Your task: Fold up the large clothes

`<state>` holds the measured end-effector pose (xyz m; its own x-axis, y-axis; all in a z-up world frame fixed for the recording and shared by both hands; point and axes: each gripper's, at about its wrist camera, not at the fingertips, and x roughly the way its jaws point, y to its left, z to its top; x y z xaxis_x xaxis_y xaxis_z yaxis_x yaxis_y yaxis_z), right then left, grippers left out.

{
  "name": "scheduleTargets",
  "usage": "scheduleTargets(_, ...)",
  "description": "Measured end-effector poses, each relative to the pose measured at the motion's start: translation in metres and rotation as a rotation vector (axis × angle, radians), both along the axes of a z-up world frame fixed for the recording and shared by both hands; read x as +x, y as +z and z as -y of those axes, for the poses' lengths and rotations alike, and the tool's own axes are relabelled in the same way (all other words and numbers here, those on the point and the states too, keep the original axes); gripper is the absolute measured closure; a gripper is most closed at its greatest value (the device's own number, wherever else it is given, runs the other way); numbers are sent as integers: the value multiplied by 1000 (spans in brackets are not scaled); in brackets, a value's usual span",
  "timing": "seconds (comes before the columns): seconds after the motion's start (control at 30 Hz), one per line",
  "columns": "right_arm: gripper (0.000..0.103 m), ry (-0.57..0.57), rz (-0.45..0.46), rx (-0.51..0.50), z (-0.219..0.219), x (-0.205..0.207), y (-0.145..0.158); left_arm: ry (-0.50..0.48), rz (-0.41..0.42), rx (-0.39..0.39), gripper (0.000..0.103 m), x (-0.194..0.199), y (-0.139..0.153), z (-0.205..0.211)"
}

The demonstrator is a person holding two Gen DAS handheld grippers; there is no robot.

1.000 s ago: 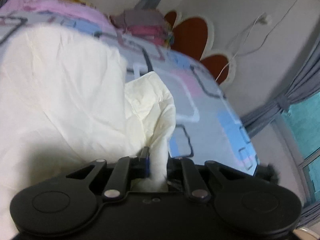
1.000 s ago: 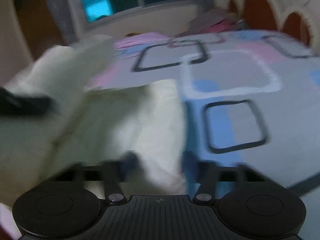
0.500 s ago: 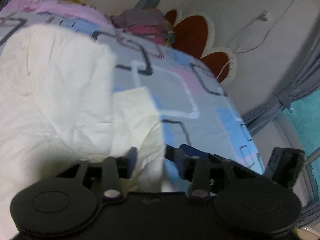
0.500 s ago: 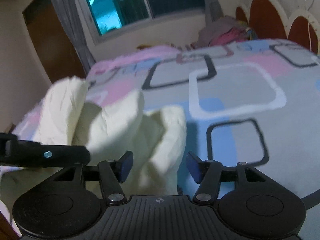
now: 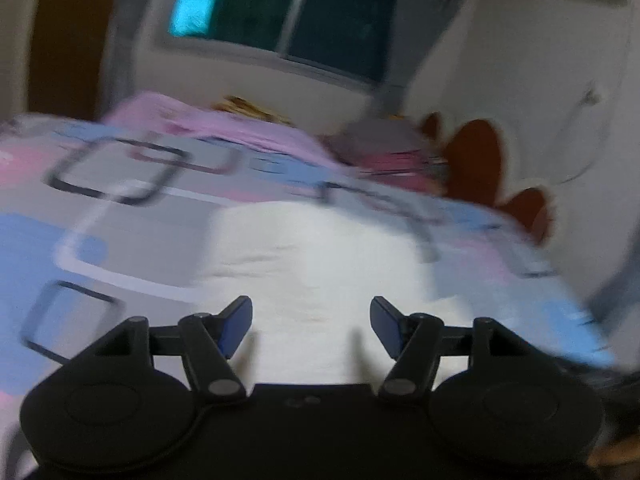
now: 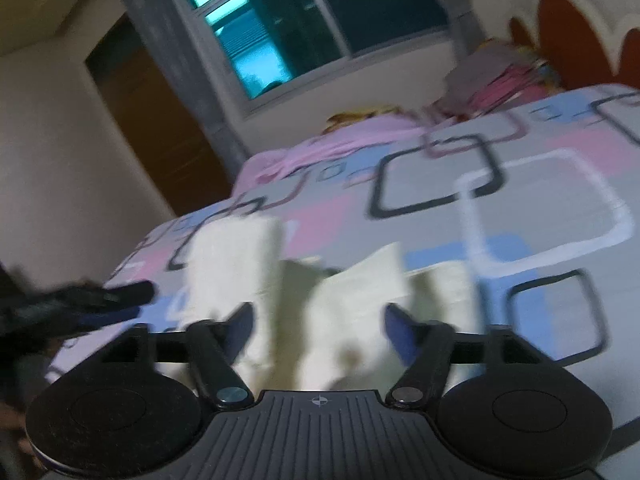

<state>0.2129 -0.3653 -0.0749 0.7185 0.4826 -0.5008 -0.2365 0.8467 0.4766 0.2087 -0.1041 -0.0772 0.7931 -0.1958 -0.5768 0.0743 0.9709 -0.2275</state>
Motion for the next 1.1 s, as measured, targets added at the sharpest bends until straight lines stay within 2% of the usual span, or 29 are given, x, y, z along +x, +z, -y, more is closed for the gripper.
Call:
scheduleTargets(0.03,23,24,-9,6,-8,2,-2,5,-11,19,42,3,-9,-4)
scheduleTargets(0.13,24,79,-57,10,-31,14,-17,7,-42,11,44,8,-32,-8)
scheduleTargets(0.2,42,96,-104,31,-42,21,-29,-12,-41,12,45,11,-43,-4)
scheduleTargets(0.23,58,105,-118,34,-45,22,-35,-22,-48,-3,46,15,-45,-2)
scheduleTargets(0.27,68,106,-127,26,-47,22,-38,-31,-60,-32,46,16,-50,-4)
scheduleTargets(0.3,71,105,-128,15,-47,23,-41,-37,-66,-51,46,18,-52,-4)
scheduleTargets(0.33,78,104,-123,11,-45,22,-42,-44,-67,-61,46,19,-54,-5)
scheduleTargets(0.37,92,98,-115,17,-41,19,-42,-56,-69,-64,46,21,-55,-4)
scheduleTargets(0.43,97,72,-77,6,-30,10,-37,-104,-68,-73,46,22,-54,0)
scheduleTargets(0.53,98,15,-29,-47,-12,-4,-35,-190,-51,-69,46,22,-48,19)
scheduleTargets(0.63,99,-78,-51,-72,11,-13,-49,-258,-49,-55,46,25,-51,40)
scheduleTargets(0.73,103,-192,-114,-86,38,-18,-76,-261,-31,-41,45,24,-53,46)
scheduleTargets(0.8,103,-254,-190,-67,56,-18,-106,-246,-33,0,43,27,-61,50)
scheduleTargets(0.87,103,-260,-181,-98,53,-21,-114,-253,-28,46,43,31,-74,56)
scheduleTargets(0.9,103,-259,-164,-133,48,-22,-113,-258,-20,68,43,32,-82,61)
scheduleTargets(1.0,103,-301,-130,-107,56,-24,-98,-250,-14,88,40,26,-86,70)
scheduleTargets(1.1,103,-337,-50,-107,63,-27,-65,-273,2,103,40,18,-88,74)
